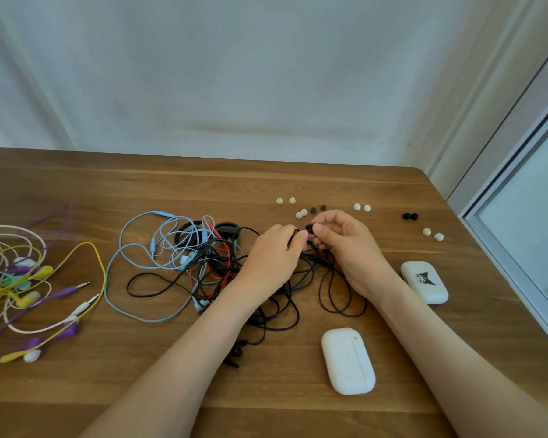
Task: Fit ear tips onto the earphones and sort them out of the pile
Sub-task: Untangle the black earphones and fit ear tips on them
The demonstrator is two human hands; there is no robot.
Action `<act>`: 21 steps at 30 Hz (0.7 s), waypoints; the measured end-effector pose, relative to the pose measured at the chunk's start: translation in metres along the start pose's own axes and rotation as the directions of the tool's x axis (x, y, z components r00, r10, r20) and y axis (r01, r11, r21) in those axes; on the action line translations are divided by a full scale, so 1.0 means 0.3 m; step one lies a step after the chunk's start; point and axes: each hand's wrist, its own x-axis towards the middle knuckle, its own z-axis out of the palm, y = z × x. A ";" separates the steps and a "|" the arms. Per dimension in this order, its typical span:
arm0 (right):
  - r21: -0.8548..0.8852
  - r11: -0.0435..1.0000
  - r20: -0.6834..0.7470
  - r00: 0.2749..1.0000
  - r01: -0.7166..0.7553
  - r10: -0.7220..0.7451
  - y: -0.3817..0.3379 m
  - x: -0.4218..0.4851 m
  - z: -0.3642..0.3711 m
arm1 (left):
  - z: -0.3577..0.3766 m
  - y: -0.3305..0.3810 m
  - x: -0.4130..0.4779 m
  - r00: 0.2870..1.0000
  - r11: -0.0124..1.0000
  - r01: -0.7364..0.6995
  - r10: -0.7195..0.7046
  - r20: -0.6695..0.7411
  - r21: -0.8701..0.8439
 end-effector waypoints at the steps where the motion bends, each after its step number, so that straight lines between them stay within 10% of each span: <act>1: 0.005 1.000 -0.014 1.000 0.002 -0.002 0.000 -0.001 0.002 | 0.001 -0.001 0.002 1.000 1.000 -0.005 0.005 -0.006 0.009; 21: -0.287 0.955 -0.051 0.995 0.072 -0.090 0.008 -0.018 0.030 | 0.015 -0.002 0.008 0.998 0.994 -0.054 0.056 -0.016 0.093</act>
